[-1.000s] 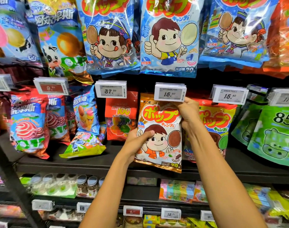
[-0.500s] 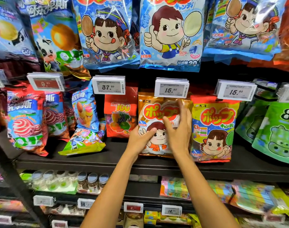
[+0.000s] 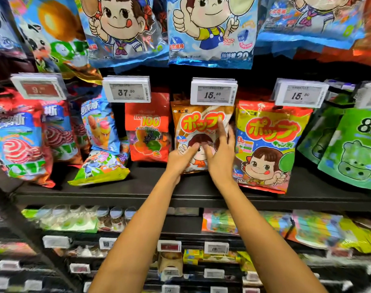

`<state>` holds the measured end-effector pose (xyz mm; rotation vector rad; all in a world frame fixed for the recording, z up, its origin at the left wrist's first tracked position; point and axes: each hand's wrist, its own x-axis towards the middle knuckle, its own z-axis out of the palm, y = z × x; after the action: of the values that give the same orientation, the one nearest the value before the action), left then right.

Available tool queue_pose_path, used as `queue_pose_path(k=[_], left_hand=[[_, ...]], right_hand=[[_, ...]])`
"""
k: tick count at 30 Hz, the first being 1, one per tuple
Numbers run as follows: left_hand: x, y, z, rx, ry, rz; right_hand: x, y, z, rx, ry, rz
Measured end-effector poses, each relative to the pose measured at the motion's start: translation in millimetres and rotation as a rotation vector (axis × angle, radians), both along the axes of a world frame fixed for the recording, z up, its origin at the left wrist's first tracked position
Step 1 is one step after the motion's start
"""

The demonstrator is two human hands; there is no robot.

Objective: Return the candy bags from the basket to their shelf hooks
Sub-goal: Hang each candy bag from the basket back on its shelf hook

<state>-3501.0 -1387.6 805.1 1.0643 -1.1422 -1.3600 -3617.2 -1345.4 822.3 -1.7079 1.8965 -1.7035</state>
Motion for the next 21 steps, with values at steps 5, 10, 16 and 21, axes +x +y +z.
queue_pose_path(k=[5, 10, 16, 21], left_hand=[[9.2, 31.6, -6.2, -0.15, -0.295, 0.227], [28.1, 89.6, -27.0, -0.364, -0.217, 0.315], [69.9, 149.5, -136.5, -0.229, -0.069, 0.109], [108.5, 189.7, -274.5, 0.001, -0.153, -0.032]], right_hand=[[19.7, 33.6, -20.6, -0.052, -0.024, -0.013], [50.3, 88.4, -69.8, -0.142, -0.192, -0.004], [83.9, 150.7, -202.2, 0.015, -0.222, -0.124], [102.1, 199.3, -329.5, 0.349, -0.239, -0.077]])
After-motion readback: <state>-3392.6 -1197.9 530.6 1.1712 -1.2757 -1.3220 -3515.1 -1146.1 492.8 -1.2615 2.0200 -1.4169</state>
